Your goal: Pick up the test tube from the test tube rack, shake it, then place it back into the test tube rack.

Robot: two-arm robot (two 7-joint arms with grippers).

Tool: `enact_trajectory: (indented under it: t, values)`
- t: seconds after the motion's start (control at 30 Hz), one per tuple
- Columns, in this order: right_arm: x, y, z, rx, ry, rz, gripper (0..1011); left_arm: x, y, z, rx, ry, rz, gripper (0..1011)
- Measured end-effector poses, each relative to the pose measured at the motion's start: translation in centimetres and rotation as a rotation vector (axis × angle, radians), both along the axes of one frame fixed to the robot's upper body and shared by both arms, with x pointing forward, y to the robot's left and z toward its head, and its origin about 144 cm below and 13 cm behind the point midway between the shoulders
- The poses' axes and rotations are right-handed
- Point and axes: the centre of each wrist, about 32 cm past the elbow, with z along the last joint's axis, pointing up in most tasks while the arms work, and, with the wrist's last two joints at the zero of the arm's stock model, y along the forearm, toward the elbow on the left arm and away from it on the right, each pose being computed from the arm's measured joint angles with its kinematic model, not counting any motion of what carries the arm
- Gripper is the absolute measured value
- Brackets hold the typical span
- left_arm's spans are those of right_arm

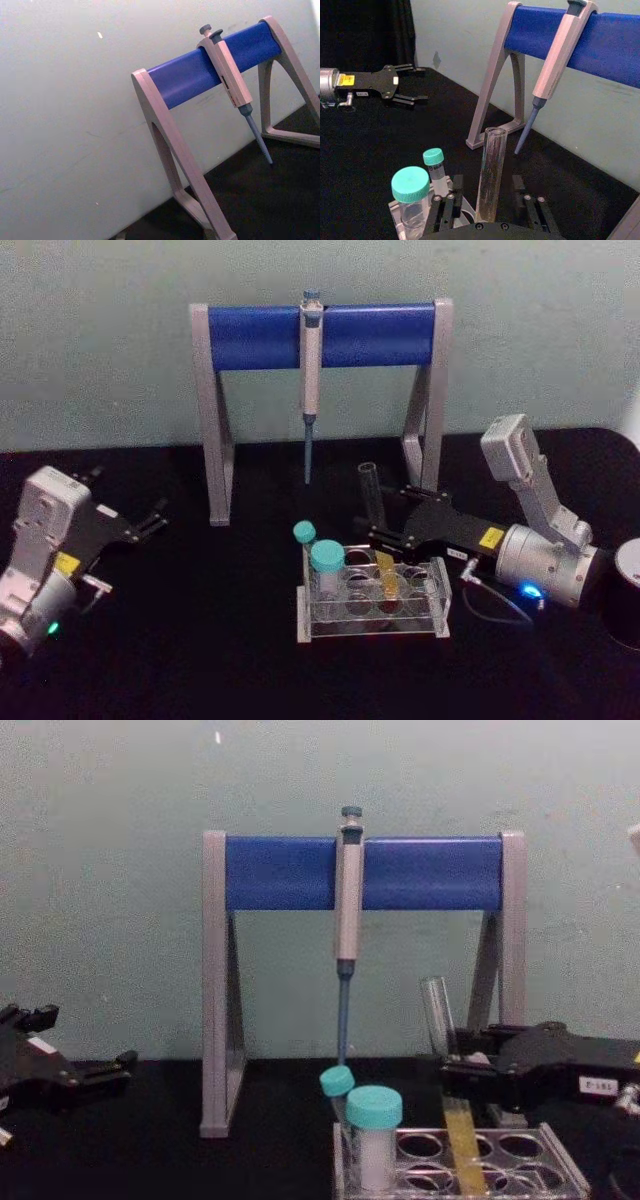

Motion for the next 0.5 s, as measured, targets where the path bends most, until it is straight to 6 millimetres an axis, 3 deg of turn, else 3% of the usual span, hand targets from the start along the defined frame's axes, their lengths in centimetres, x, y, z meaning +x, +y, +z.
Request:
enact_trajectory:
  t: [0.2,0.37,0.5]
  values:
    - [0.0,0.0,0.0,0.0,0.0,0.0,477,0.0,0.0,0.0,0.0,0.0,0.0,1001]
    - [0.0,0.0,0.0,0.0,0.0,0.0,275,0.0,0.0,0.0,0.0,0.0,0.0,1001]
    - [0.0,0.01,0.0,0.0,0.0,0.0,228,0.0,0.0,0.0,0.0,0.0,0.0,1001]
